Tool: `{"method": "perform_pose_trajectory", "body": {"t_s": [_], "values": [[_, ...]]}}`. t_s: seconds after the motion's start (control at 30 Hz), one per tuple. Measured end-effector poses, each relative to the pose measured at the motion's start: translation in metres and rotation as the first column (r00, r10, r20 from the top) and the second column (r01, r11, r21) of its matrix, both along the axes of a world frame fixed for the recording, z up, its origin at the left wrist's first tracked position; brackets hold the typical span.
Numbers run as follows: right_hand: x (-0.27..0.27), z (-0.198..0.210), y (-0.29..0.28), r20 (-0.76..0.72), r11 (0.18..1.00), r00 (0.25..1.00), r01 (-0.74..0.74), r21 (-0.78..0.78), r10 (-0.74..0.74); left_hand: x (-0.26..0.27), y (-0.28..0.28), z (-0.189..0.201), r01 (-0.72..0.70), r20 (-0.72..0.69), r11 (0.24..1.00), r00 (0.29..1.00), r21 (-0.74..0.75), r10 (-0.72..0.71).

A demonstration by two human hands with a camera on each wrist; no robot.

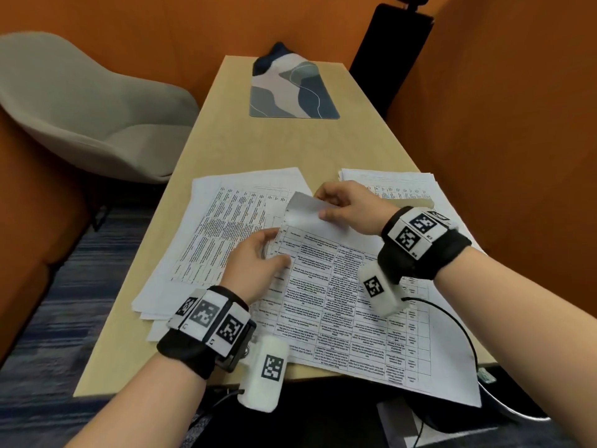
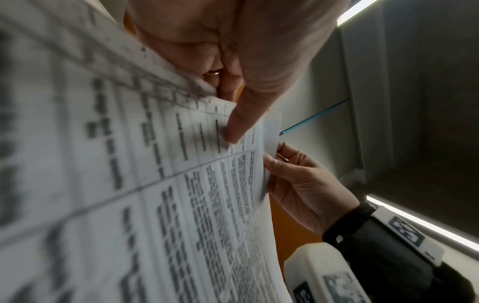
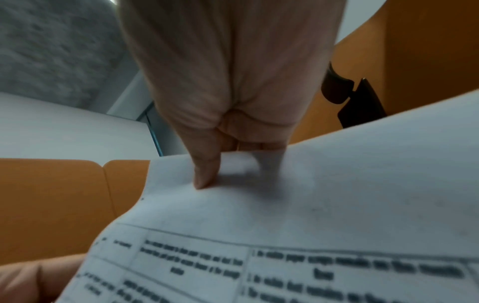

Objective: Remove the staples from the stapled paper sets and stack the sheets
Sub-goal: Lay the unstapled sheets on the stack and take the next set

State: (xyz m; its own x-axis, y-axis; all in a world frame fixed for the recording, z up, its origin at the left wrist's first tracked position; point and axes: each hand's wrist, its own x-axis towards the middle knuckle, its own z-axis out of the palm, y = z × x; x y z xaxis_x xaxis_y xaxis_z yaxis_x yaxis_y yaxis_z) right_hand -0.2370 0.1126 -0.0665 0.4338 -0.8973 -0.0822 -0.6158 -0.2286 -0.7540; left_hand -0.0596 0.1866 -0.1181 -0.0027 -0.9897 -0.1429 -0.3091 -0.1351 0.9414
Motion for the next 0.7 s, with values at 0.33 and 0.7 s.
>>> {"method": "perform_pose_trajectory", "body": {"t_s": [0.33, 0.7], "values": [[0.018, 0.0, 0.005, -0.221, 0.978, 0.971, 0.046, -0.205, -0.092, -0.005, -0.002, 0.001, -0.068, -0.089, 0.993, 0.994, -0.092, 0.06], [0.02, 0.025, 0.011, -0.187, 0.975, 0.98, 0.019, -0.223, -0.062, -0.001, -0.002, 0.003, -0.095, -0.214, 0.995, 0.972, 0.022, 0.097]]}}
